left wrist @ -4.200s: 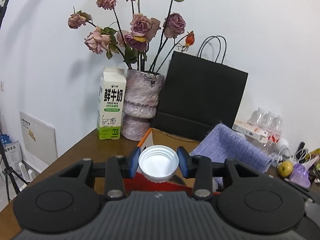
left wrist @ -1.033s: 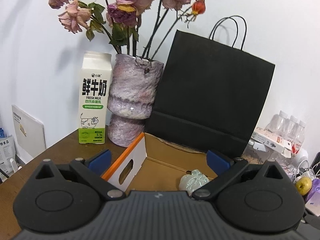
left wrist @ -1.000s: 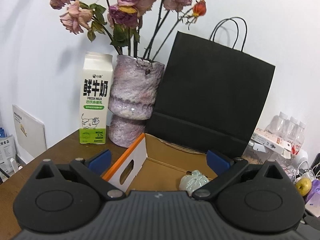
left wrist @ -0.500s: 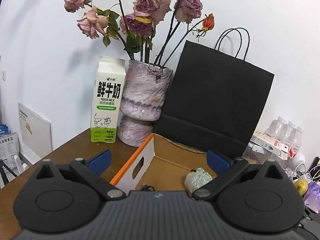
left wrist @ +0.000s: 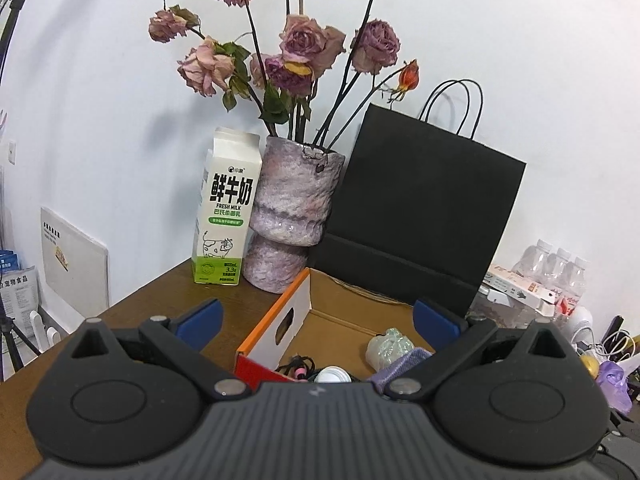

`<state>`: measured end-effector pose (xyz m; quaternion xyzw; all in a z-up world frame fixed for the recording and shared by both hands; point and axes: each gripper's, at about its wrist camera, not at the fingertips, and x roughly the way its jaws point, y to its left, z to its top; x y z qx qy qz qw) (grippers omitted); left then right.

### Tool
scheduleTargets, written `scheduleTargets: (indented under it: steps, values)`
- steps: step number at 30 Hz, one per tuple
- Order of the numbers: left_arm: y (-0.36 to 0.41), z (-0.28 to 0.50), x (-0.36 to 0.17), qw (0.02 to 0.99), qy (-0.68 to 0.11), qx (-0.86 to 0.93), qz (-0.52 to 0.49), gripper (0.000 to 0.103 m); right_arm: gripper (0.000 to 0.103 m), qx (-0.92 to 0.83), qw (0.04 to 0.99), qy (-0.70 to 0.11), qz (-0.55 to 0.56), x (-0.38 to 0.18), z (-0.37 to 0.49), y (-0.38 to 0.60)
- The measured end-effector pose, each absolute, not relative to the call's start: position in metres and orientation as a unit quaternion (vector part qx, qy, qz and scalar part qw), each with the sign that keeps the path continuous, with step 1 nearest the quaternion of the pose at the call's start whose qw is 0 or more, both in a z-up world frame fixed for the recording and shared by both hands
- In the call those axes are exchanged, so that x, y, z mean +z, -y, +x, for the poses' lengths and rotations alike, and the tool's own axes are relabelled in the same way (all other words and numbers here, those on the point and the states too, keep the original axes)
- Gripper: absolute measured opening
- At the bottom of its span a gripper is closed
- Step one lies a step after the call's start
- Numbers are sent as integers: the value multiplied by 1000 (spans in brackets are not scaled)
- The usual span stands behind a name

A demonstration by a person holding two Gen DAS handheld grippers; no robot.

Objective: Organize objects
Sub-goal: 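Open both grippers to drop the cap and lavender pouch into the box, then move both grippers back toward the white cloth and lilac fuzzy item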

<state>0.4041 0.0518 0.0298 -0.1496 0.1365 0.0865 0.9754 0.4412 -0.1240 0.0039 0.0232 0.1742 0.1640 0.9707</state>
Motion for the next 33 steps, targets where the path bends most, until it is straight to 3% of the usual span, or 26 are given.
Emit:
scheduleTargets:
  steps: [12,33]
  values:
    - [-56,357,37,977,-100,93,-161,103,103,165,974,-155,-4,7,396,130]
    - [-52,278,15,982,-119,71,-126,103,103,159,981,-112,-26,-12,303,163]
